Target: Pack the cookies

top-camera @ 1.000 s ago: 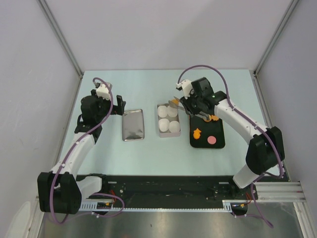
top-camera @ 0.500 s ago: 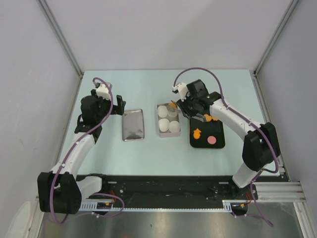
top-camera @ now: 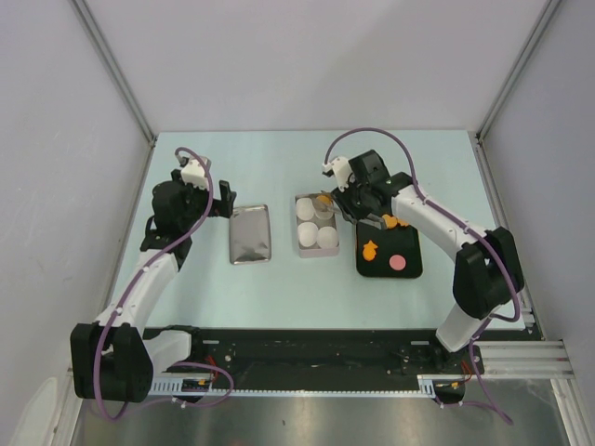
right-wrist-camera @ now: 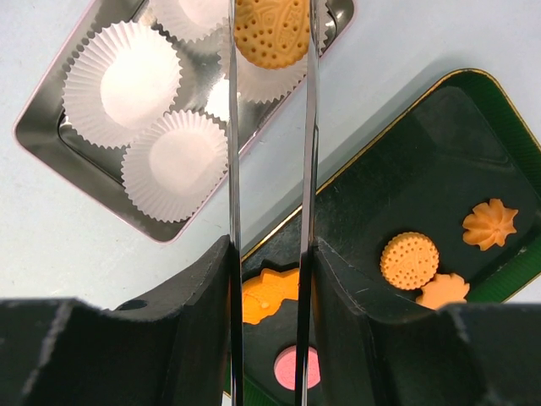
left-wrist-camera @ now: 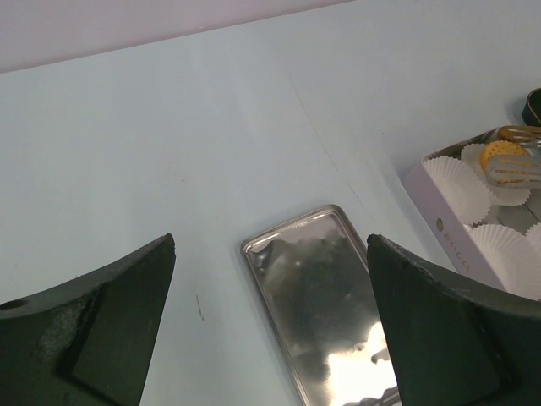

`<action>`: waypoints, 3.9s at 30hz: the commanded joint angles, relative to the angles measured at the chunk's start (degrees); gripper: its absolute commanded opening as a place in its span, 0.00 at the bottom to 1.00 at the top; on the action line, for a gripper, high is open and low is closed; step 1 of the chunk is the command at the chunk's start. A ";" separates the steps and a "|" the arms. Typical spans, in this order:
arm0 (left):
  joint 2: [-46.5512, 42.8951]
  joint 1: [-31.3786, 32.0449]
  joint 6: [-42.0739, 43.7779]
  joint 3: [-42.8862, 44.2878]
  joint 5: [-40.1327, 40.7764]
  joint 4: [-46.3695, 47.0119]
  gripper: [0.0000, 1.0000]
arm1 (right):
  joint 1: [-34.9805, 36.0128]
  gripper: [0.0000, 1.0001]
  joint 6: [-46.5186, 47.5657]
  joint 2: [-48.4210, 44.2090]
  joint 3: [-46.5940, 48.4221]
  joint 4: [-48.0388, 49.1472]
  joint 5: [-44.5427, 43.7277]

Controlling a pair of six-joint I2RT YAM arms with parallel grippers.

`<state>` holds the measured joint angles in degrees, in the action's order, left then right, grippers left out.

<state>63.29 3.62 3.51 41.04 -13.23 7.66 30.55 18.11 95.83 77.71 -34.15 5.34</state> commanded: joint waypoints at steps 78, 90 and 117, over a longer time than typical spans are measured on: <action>-2.38 0.25 1.15 -0.87 -0.83 2.01 1.00 | -15.07 0.50 3.07 -20.58 -4.05 -12.86 2.12; -1.77 0.25 1.15 -0.69 -1.18 1.92 1.00 | -20.44 0.53 14.84 -29.47 -12.58 -25.42 11.08; -1.24 0.69 1.68 -0.96 -0.48 2.01 1.00 | -17.80 0.54 15.12 -24.55 -19.44 -22.80 9.60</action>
<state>62.37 4.01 4.03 40.47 -13.28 7.64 12.32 34.44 69.95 58.17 -59.29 16.38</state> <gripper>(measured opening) 0.996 0.546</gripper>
